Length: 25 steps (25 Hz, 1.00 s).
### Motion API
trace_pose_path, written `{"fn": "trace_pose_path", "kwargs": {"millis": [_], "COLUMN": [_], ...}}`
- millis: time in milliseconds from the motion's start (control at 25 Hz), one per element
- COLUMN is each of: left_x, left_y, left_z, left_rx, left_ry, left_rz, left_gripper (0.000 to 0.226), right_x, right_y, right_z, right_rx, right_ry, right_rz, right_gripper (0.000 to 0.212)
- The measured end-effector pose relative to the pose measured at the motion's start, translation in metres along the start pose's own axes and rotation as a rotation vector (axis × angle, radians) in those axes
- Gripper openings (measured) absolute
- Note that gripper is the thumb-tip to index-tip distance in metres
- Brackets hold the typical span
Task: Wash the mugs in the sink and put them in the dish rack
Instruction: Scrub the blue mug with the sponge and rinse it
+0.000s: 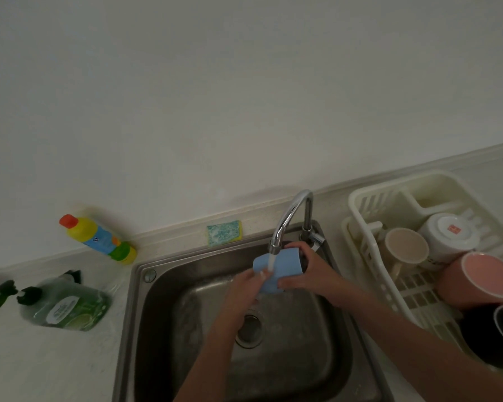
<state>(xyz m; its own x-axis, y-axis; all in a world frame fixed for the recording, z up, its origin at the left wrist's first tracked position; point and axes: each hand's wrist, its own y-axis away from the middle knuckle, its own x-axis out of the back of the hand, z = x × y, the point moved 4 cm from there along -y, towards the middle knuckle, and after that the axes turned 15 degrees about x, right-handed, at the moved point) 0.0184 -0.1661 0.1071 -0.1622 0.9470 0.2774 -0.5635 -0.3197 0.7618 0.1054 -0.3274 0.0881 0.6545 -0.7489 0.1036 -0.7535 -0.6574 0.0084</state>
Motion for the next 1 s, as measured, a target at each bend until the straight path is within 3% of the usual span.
{"fn": "trace_pose_path", "kwargs": {"millis": [120, 360, 480, 560, 640, 800, 920, 1000], "left_x": [-0.012, -0.026, -0.022, -0.017, -0.012, -0.005, -0.002, 0.007], "left_y": [-0.001, -0.016, -0.017, -0.022, -0.024, -0.014, -0.005, -0.006], "left_z": [0.009, 0.018, 0.018, 0.012, 0.003, -0.017, -0.024, -0.028], "left_rx": [0.009, 0.227, 0.220, 0.140, 0.062, -0.016, 0.013, 0.082], "left_ry": [0.124, 0.524, 0.463, 0.459, 0.442, 0.350, 0.376, 0.487], "left_rz": [-0.132, -0.360, -0.286, -0.270, -0.273, -0.213, -0.237, -0.246], "left_gripper": [0.034, 0.045, 0.032, 0.035, 0.048, 0.047, 0.042, 0.038], "right_x": [0.012, 0.013, 0.010, 0.005, -0.001, -0.019, -0.026, -0.028], "right_y": [0.007, 0.011, 0.009, 0.008, 0.008, 0.014, 0.013, 0.010], "right_z": [0.002, 0.001, 0.002, 0.002, 0.006, 0.008, 0.003, 0.006], "right_rx": [-0.025, -0.011, -0.089, -0.168, -0.327, -0.626, -0.613, -0.467], "right_ry": [-0.041, -0.043, -0.105, -0.173, -0.311, -0.624, -0.605, -0.458], "right_rz": [0.019, -0.028, -0.026, 0.000, 0.051, 0.088, 0.112, 0.028], "right_gripper": [0.082, 0.083, 0.090, 0.081, 0.064, 0.063, 0.062, 0.065]}}
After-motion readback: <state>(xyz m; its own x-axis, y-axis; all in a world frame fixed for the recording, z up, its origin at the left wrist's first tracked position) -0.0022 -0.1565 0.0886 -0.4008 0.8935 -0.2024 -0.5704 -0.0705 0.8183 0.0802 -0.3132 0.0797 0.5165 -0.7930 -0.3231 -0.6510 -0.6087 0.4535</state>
